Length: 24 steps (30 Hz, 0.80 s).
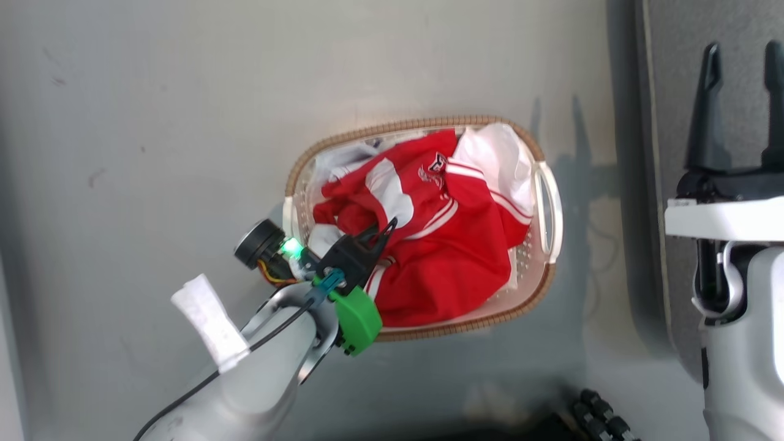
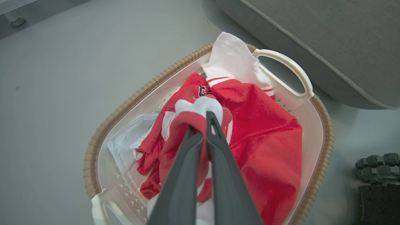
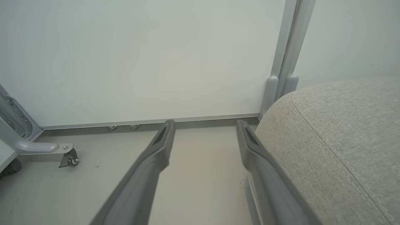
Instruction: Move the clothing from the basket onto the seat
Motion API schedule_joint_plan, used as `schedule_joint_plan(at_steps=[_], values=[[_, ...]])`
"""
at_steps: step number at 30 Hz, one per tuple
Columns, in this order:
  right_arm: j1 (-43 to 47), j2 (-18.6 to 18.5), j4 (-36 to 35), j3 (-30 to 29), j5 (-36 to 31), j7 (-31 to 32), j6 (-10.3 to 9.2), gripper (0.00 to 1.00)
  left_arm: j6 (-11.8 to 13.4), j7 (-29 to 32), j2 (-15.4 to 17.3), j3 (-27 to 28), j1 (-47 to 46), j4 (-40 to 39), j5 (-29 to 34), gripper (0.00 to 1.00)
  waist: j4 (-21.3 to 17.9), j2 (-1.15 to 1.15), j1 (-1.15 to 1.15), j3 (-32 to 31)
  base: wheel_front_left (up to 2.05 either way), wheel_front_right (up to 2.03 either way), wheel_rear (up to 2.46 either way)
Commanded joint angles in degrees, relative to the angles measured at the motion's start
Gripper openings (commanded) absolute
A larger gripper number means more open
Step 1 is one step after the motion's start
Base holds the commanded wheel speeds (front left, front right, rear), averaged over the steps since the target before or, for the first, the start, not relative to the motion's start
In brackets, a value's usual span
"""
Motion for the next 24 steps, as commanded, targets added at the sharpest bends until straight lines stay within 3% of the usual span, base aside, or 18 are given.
schedule_joint_plan(at_steps=[1,15,24], values=[[1.53,-0.23,0.59,0.17,-0.52,-0.12,-0.02,1.00,0.48,-0.03,1.04,1.06,1.78,-1.76,0.57,0.00,1.41,0.68,0.00,-6.45,0.00,0.00,0.00],[10.12,-0.22,4.76,2.93,-2.28,-0.12,-0.03,1.00,0.04,-0.04,11.61,4.31,9.21,-18.35,6.90,0.00,2.82,0.68,0.00,-24.32,0.00,0.00,0.00],[14.00,-0.21,6.89,5.96,-1.47,-0.12,-0.03,1.00,-0.38,0.28,20.06,4.37,6.89,-25.20,8.03,0.00,1.61,0.68,0.00,-32.18,0.00,0.00,0.00]])
